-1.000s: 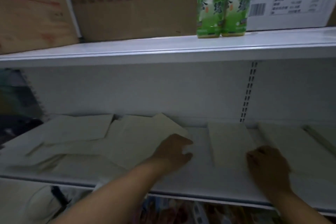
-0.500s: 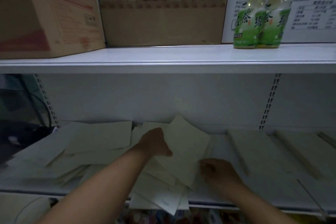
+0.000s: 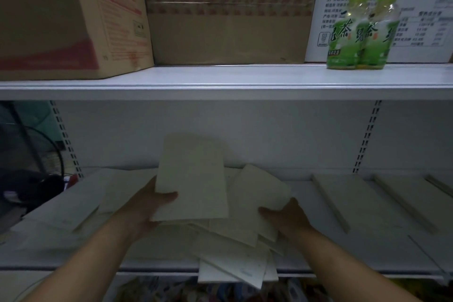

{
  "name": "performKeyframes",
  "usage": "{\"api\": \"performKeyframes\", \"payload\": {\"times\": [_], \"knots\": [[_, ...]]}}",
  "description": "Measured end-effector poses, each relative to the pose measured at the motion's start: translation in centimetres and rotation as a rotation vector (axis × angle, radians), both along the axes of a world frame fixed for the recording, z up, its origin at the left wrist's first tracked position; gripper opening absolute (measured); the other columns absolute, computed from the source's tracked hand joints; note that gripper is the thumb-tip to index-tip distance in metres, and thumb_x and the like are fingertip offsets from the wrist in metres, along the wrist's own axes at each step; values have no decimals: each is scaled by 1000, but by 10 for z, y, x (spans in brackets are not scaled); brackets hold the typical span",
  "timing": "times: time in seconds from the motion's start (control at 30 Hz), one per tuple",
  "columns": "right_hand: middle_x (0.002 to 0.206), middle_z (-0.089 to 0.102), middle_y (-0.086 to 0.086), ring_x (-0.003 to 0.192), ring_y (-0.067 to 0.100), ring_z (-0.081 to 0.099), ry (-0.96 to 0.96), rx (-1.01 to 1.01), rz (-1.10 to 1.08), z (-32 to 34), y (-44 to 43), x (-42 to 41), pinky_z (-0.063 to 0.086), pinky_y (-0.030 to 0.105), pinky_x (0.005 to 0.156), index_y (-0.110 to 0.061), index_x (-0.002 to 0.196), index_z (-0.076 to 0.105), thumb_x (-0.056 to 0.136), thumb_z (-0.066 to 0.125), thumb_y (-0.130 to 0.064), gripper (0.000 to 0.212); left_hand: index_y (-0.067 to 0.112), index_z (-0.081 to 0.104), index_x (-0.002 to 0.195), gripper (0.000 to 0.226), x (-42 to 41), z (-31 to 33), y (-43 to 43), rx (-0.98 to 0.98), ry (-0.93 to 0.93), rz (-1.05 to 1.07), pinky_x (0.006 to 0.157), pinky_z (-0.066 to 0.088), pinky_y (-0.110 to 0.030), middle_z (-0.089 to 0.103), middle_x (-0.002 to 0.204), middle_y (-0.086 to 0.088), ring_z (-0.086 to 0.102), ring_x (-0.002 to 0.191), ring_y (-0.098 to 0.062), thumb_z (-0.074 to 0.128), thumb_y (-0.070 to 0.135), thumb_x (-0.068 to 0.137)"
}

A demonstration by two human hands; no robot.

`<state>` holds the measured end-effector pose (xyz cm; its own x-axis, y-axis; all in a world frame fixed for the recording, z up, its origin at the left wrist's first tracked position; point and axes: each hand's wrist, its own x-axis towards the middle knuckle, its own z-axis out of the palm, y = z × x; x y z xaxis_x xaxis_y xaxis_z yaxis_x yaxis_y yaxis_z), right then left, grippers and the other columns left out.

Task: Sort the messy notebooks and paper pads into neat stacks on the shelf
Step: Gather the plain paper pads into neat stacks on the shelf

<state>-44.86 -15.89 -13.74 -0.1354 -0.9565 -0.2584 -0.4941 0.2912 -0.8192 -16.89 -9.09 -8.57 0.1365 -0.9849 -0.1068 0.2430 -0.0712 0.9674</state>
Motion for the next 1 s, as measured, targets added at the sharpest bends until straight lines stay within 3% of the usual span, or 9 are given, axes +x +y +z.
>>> {"api": "performKeyframes", "payload": {"times": [0.13, 0.2, 0.3, 0.4, 0.6, 0.7, 0.83, 0.93, 1.0], "knots": [[130, 56, 15, 112, 34, 58, -248, -5, -96, -11, -6, 5, 52, 45, 92, 0, 131, 47, 29, 83, -55, 122, 21, 50, 123, 72, 8, -10, 9, 18, 46, -3, 68, 57, -41, 66, 104, -10, 64, 90, -31, 68, -14, 63], [119, 57, 10, 112, 33, 56, -185, -89, -114, -1, 3, 4, 49, 38, 89, -2, 129, 45, 54, 85, -36, 91, 20, 49, 125, 73, 9, -12, 10, 19, 54, 2, 73, 54, -42, 65, 106, -11, 63, 92, -32, 67, -13, 63], [112, 53, 5, 109, 30, 55, -126, -273, -77, 12, 1, -12, 39, 28, 78, -8, 128, 40, 83, 67, -11, 53, 20, 49, 124, 57, 7, -11, 10, 21, 46, 21, 75, 51, -41, 64, 104, -11, 61, 91, -31, 56, -13, 77], [118, 62, 17, 100, 31, 61, -334, -379, -85, 18, -10, -27, 49, 37, 83, -15, 124, 50, 85, 62, -3, 43, 20, 51, 122, 46, 6, -10, 8, 44, 51, 59, 77, 50, -40, 65, 103, -10, 61, 91, -31, 51, -9, 86], [107, 67, 7, 91, 25, 65, -605, -305, 130, 31, 4, 2, 52, 35, 80, -20, 116, 58, 87, 60, -1, 35, 20, 55, 103, 14, -24, -3, 10, 73, 142, 89, 65, 55, -34, 66, 95, -5, 62, 82, -23, 49, 10, 96], [107, 66, 3, 90, 21, 63, -480, -296, 205, 32, 14, 43, 50, 27, 74, -22, 110, 57, 87, 61, -6, 28, 16, 59, 108, 17, -38, -6, 15, 53, 114, 66, 61, 60, -33, 71, 98, -9, 67, 83, -26, 55, 10, 92], [113, 66, 1, 104, 21, 63, -204, -334, 345, 27, 9, 66, 49, 29, 89, -20, 114, 61, 88, 60, -29, 27, 12, 59, 116, 39, -27, -9, 26, 52, 67, 87, 74, 58, -42, 71, 102, -17, 67, 90, -35, 61, -3, 80], [133, 51, 9, 123, 24, 49, 279, -318, 267, 21, 2, 48, 41, 30, 100, -16, 133, 49, 89, 54, -44, 52, 18, 60, 107, 29, -5, -9, 34, 30, 88, 100, 78, 53, -43, 74, 94, -12, 65, 93, -35, 58, 1, 83], [143, 34, 13, 134, 29, 33, 464, -219, 237, 16, 4, 40, 36, 35, 104, -13, 143, 32, 87, 54, -53, 72, 20, 60, 104, 24, 8, -9, 38, 30, 107, 118, 77, 53, -42, 73, 91, -11, 65, 91, -34, 54, 3, 88]]}}
